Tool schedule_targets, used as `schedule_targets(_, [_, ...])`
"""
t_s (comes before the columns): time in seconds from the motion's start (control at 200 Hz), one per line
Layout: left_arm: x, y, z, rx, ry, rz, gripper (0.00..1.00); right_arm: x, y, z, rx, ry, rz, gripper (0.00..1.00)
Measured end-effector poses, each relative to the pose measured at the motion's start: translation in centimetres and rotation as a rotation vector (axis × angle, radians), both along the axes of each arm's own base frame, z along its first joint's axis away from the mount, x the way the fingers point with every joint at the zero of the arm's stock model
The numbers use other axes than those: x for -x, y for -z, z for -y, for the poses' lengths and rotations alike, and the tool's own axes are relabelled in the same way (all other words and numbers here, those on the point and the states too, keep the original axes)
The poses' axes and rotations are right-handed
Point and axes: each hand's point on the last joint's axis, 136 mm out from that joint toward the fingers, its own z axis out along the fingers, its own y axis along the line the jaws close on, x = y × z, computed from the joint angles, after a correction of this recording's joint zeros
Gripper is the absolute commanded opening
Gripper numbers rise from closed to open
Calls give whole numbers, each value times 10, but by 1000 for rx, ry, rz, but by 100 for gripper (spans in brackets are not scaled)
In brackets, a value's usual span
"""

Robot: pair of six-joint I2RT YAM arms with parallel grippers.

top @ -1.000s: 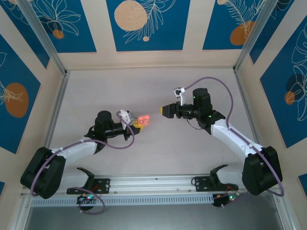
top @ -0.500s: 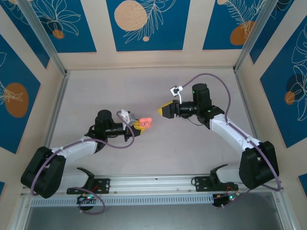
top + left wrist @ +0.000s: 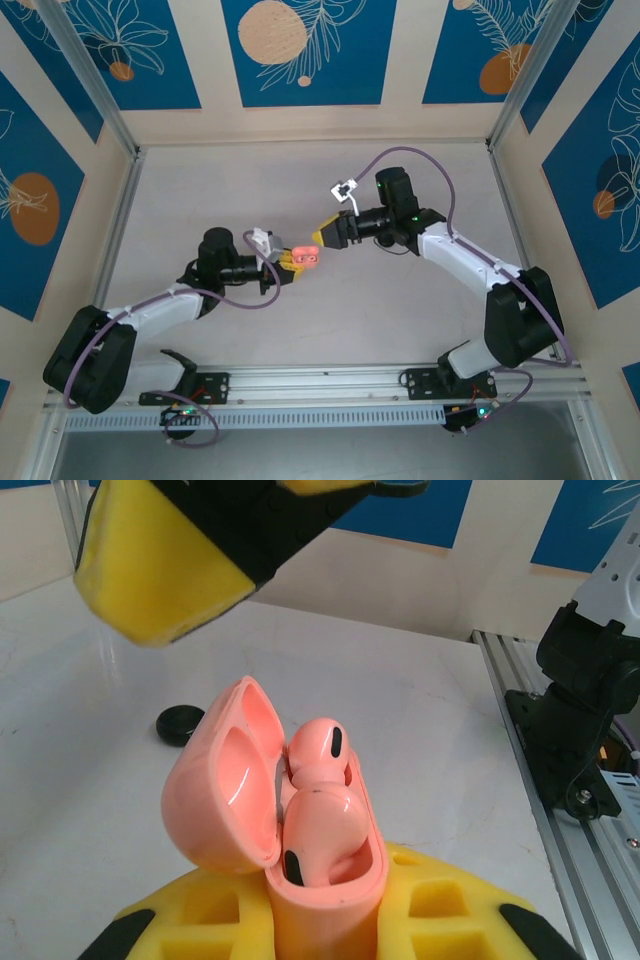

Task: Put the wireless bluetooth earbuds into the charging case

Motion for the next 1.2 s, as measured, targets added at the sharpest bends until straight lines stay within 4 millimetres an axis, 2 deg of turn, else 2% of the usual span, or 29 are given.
schedule_targets(0.265, [0, -1, 1, 4, 0, -11, 18, 10, 13, -13, 21, -75, -51, 63])
schedule_targets(0.585, [0, -1, 0, 4, -6, -13, 18, 17, 19, -22, 23, -123, -80, 62])
schedule_targets(1.2, [-6, -4, 2, -2, -35, 8, 18, 16, 15, -17, 6, -111, -51, 52])
